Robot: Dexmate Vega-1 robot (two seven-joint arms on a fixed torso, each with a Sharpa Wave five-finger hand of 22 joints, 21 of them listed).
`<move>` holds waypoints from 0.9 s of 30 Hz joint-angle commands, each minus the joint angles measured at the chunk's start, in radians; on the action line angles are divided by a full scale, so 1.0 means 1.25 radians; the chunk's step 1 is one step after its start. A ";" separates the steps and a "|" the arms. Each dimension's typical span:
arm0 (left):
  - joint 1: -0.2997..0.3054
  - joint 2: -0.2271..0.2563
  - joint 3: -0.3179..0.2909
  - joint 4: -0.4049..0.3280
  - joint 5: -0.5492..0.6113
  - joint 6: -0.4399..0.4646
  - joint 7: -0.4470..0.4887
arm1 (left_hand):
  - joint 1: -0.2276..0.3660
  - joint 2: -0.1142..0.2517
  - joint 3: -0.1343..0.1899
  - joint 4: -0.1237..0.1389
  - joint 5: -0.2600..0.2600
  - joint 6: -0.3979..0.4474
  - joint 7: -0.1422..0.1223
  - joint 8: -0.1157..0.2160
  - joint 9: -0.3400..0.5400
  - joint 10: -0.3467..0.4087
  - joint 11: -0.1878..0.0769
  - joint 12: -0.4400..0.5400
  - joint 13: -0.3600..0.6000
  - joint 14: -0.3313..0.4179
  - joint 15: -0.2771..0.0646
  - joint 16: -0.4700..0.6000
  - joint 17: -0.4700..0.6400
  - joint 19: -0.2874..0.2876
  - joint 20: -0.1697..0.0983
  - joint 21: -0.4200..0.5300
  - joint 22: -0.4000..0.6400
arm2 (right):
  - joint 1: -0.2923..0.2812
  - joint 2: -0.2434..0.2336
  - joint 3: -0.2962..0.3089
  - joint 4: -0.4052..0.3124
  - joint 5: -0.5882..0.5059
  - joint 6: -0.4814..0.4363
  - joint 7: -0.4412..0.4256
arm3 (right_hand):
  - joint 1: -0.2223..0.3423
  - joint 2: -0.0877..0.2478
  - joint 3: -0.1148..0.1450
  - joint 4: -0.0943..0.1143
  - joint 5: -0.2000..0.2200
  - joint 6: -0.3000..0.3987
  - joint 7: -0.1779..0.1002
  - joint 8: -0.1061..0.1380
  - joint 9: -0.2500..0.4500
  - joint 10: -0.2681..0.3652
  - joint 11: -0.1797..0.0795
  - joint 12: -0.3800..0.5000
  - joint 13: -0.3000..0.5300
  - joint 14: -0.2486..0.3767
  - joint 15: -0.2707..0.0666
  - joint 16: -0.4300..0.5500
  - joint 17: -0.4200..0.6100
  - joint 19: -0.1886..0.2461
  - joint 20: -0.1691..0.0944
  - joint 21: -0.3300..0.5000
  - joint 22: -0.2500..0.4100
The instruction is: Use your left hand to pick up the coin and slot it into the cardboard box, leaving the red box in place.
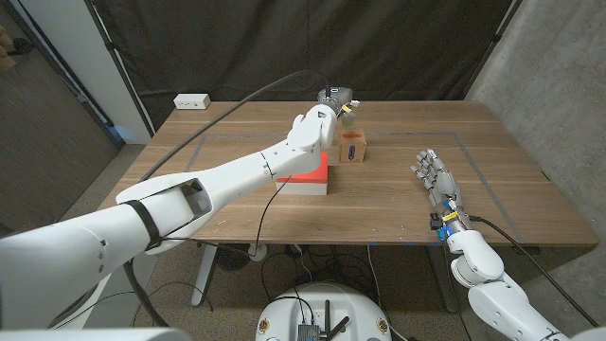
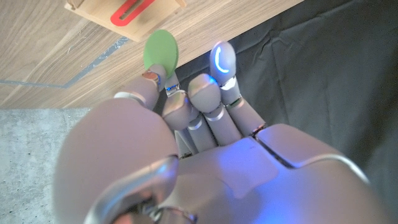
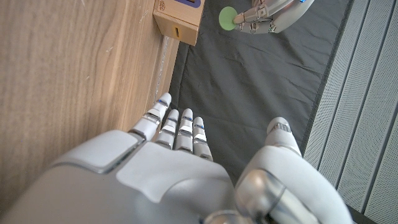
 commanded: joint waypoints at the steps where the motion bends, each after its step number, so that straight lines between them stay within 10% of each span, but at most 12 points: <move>1: 0.009 -0.019 -0.009 0.044 -0.023 -0.029 0.019 | 0.007 0.001 0.003 0.000 -0.001 0.010 0.002 0.001 0.001 -0.001 0.001 -0.003 0.000 0.005 0.002 -0.001 0.004 -0.005 -0.062 0.003 0.003 | 0.003 0.004 0.001 0.009 0.001 -0.001 -0.001 | 0.010 0.000 0.002 0.006 0.001 0.004 0.003 -0.002 0.002 0.007 -0.002 -0.001 0.002 0.005 0.000 0.004 0.001 0.008 -0.001 0.003 0.002; 27: 0.006 -0.047 0.005 0.099 -0.039 -0.048 0.054 | 0.011 0.000 0.002 0.000 -0.001 0.015 0.002 0.001 0.006 -0.002 -0.001 -0.003 0.004 0.004 0.002 -0.006 0.004 -0.005 -0.062 0.004 0.003 | 0.011 0.006 -0.001 0.018 0.006 -0.002 0.004 | 0.010 0.000 0.002 0.006 0.001 0.004 0.002 -0.003 0.002 0.007 -0.002 -0.002 0.002 0.005 0.000 0.004 0.000 0.007 -0.001 0.002 0.002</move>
